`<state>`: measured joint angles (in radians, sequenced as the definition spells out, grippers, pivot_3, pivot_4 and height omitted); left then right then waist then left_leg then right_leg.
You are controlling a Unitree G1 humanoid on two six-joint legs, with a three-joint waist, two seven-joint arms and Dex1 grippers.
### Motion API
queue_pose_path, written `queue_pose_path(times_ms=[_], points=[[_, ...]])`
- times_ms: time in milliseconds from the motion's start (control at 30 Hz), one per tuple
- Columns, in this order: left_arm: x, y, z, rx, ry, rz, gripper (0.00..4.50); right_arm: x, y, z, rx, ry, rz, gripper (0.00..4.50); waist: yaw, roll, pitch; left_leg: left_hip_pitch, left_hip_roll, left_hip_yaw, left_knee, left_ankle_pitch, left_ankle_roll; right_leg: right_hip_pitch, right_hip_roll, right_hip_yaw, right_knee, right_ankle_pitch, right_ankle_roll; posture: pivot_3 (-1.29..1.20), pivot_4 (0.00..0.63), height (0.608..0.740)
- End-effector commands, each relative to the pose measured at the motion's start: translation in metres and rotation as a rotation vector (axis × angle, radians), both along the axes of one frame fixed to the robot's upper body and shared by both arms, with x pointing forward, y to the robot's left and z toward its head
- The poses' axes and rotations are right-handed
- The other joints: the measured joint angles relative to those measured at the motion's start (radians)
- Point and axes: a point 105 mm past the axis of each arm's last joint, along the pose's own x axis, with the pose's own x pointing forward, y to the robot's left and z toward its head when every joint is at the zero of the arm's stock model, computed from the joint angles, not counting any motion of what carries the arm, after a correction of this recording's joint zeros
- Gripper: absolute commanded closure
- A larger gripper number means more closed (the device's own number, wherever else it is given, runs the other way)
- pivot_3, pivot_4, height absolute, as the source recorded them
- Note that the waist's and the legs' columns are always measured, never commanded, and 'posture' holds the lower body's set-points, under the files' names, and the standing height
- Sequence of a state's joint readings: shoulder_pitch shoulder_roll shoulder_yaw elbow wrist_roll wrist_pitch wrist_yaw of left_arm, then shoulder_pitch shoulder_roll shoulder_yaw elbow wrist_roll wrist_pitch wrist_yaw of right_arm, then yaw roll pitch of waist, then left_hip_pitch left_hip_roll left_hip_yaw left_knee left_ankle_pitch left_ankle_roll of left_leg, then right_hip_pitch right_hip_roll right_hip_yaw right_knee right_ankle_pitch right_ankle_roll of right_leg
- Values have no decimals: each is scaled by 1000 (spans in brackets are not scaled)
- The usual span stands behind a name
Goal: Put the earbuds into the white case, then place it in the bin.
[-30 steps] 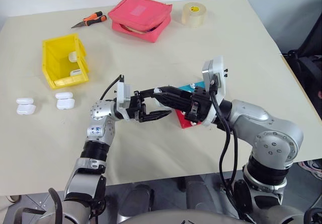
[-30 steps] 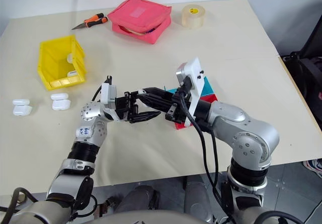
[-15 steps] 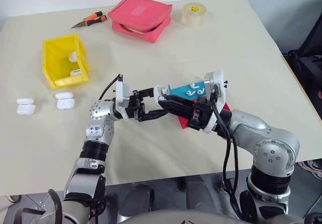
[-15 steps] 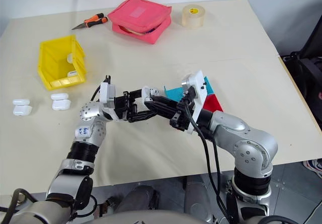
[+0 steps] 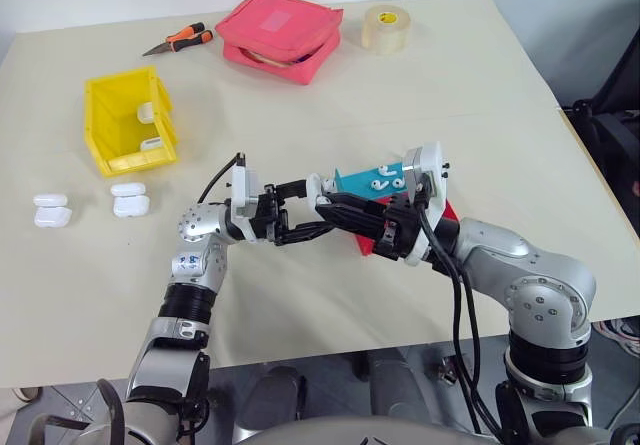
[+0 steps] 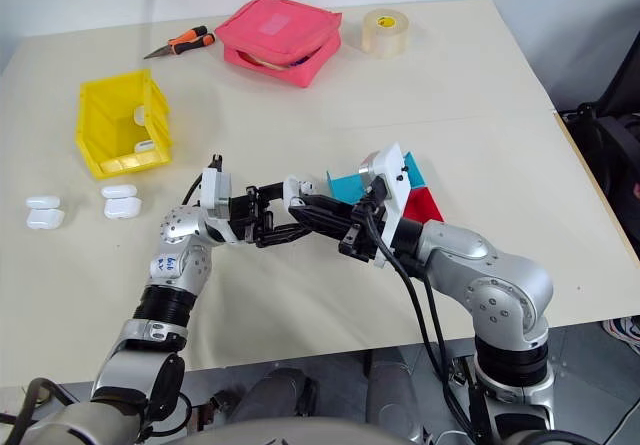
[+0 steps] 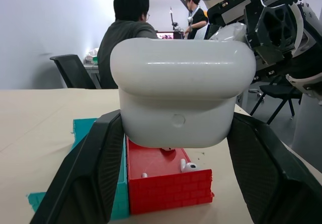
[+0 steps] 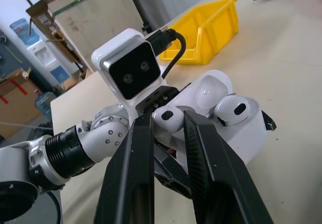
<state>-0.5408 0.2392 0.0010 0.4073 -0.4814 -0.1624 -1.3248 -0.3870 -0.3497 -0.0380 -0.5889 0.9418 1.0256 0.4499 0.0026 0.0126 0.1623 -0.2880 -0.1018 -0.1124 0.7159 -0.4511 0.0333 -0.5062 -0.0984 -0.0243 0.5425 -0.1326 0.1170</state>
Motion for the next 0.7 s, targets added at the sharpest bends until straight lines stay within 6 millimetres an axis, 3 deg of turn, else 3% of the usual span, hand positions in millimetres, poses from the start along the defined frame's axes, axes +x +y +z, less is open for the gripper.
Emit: queue_pose_path(times_ms=[33, 267, 700], points=[[-7, 4, 25, -91, -106, -19, 1746, 12, -9, -8, -42, 26, -61, 4024, 0, 0, 0, 0, 0, 0, 0, 0, 0, 0, 0, 0, 0, 0, 0, 0, 150, 740], [-12, 7, 27, -141, -124, -37, 1746, 17, -12, -13, -40, 76, -76, 4024, 0, 0, 0, 0, 0, 0, 0, 0, 0, 0, 0, 0, 0, 0, 0, 0, 150, 740], [-10, 3, 25, -152, -147, -40, 1746, 25, -7, -5, 78, 186, -50, 4024, 0, 0, 0, 0, 0, 0, 0, 0, 0, 0, 0, 0, 0, 0, 0, 0, 150, 740]])
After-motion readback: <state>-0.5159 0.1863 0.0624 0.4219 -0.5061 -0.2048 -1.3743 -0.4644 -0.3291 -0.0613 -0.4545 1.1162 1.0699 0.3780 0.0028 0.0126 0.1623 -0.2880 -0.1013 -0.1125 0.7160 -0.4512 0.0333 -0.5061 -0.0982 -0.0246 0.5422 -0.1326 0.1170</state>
